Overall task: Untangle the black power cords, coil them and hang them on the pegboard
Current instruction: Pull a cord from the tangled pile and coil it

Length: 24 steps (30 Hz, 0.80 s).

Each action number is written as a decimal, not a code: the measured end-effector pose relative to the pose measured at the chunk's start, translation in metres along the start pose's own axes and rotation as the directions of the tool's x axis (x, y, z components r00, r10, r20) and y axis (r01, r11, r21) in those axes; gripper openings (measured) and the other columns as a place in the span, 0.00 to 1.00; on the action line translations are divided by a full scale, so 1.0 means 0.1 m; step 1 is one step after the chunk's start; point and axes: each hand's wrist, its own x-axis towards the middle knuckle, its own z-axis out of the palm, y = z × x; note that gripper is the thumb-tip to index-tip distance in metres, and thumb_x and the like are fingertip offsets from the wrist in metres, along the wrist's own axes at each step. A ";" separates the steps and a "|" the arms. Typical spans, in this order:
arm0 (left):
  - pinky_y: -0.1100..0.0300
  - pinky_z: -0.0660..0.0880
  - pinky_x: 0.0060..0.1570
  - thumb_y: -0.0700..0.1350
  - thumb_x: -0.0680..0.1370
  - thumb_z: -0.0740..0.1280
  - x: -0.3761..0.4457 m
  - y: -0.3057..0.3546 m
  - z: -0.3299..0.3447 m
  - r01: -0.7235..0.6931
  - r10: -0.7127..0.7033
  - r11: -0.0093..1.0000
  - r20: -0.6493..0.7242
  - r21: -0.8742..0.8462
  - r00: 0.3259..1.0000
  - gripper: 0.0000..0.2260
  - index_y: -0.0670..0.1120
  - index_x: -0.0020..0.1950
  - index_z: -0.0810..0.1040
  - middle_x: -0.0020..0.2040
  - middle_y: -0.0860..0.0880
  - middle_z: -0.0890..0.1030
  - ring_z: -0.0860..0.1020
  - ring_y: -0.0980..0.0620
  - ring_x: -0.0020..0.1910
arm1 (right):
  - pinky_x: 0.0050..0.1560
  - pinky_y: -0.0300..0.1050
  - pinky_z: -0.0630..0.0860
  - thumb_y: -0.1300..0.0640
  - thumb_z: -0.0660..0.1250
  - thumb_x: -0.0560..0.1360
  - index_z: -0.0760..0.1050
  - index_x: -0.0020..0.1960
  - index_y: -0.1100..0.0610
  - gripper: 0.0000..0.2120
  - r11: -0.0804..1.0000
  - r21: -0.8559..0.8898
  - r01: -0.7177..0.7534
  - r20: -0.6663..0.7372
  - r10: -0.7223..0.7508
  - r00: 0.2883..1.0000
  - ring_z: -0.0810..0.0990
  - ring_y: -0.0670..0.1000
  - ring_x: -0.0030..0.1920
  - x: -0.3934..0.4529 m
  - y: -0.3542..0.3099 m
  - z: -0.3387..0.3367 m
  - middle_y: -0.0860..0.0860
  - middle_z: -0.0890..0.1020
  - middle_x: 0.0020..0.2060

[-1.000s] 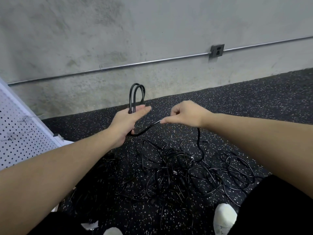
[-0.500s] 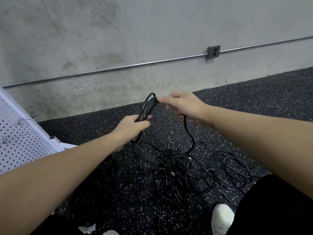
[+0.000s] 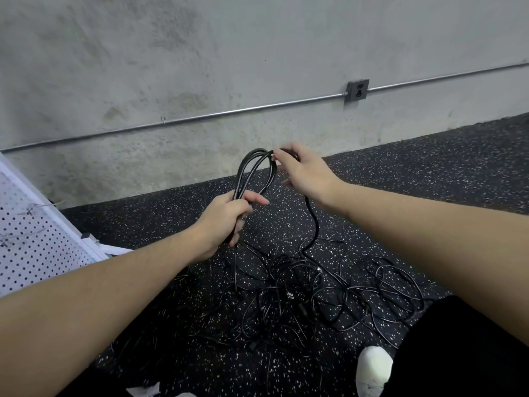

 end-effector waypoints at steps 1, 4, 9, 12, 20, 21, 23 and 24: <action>0.63 0.61 0.19 0.35 0.81 0.58 -0.01 0.03 0.03 -0.014 0.014 1.000 0.013 -0.026 1.000 0.15 0.46 0.55 0.84 0.33 0.51 0.67 0.61 0.54 0.25 | 0.46 0.56 0.80 0.50 0.60 0.85 0.72 0.56 0.51 0.05 0.999 0.035 -0.014 0.000 0.014 1.000 0.76 0.53 0.45 0.01 0.01 0.02 0.57 0.80 0.48; 0.65 0.59 0.19 0.34 0.79 0.54 -0.03 0.05 0.09 -0.006 0.012 0.996 0.070 -0.089 0.998 0.17 0.46 0.52 0.82 0.35 0.52 0.68 0.61 0.56 0.26 | 0.47 0.55 0.83 0.50 0.57 0.86 0.67 0.63 0.55 0.11 0.949 0.268 -0.167 0.104 0.144 0.984 0.82 0.54 0.42 0.01 0.02 0.07 0.58 0.84 0.49; 0.66 0.59 0.20 0.35 0.77 0.52 -0.03 0.01 0.07 0.091 -0.066 0.982 0.148 -0.167 0.987 0.18 0.46 0.47 0.81 0.37 0.50 0.72 0.62 0.56 0.25 | 0.42 0.47 0.82 0.47 0.56 0.86 0.74 0.50 0.54 0.14 0.831 0.399 -0.388 0.211 0.329 0.921 0.83 0.50 0.35 -0.01 -0.03 0.11 0.51 0.81 0.32; 0.64 0.61 0.22 0.35 0.77 0.53 -0.02 0.04 0.11 0.090 -0.077 0.985 0.092 -0.148 0.993 0.20 0.49 0.41 0.83 0.36 0.48 0.72 0.65 0.54 0.27 | 0.36 0.44 0.74 0.48 0.56 0.86 0.65 0.40 0.52 0.16 0.738 0.540 -0.404 0.224 0.337 0.914 0.69 0.47 0.26 0.02 -0.10 0.16 0.47 0.68 0.24; 0.58 0.65 0.35 0.35 0.76 0.53 -0.06 0.22 0.15 0.078 -0.074 0.997 0.146 -0.027 0.987 0.24 0.53 0.41 0.88 0.43 0.51 0.86 0.74 0.52 0.40 | 0.23 0.37 0.52 0.52 0.57 0.85 0.59 0.39 0.51 0.17 0.605 0.713 -0.355 0.189 0.322 0.928 0.52 0.45 0.23 0.01 -0.22 0.25 0.45 0.56 0.22; 0.57 0.65 0.36 0.35 0.76 0.53 -0.05 0.23 0.15 0.087 -0.078 0.995 0.169 -0.046 0.983 0.25 0.53 0.43 0.88 0.47 0.51 0.87 0.74 0.49 0.44 | 0.23 0.37 0.50 0.51 0.57 0.85 0.58 0.39 0.51 0.17 0.599 0.718 -0.355 0.190 0.322 0.928 0.51 0.45 0.23 0.02 -0.22 0.24 0.45 0.56 0.23; 0.55 0.73 0.45 0.35 0.76 0.53 -0.05 0.24 0.15 0.141 -0.109 0.980 0.220 -0.137 0.969 0.24 0.51 0.46 0.89 0.51 0.48 0.86 0.77 0.45 0.48 | 0.23 0.36 0.48 0.51 0.56 0.85 0.58 0.39 0.51 0.17 0.595 0.717 -0.362 0.200 0.321 0.926 0.51 0.45 0.24 0.03 -0.22 0.23 0.45 0.55 0.23; 0.50 0.77 0.55 0.35 0.76 0.53 -0.06 0.24 0.14 0.191 -0.137 0.962 0.260 -0.194 0.956 0.24 0.49 0.48 0.89 0.51 0.47 0.86 0.82 0.44 0.53 | 0.23 0.36 0.48 0.51 0.56 0.85 0.58 0.39 0.51 0.17 0.598 0.710 -0.371 0.214 0.319 0.923 0.51 0.45 0.24 0.04 -0.21 0.22 0.45 0.55 0.23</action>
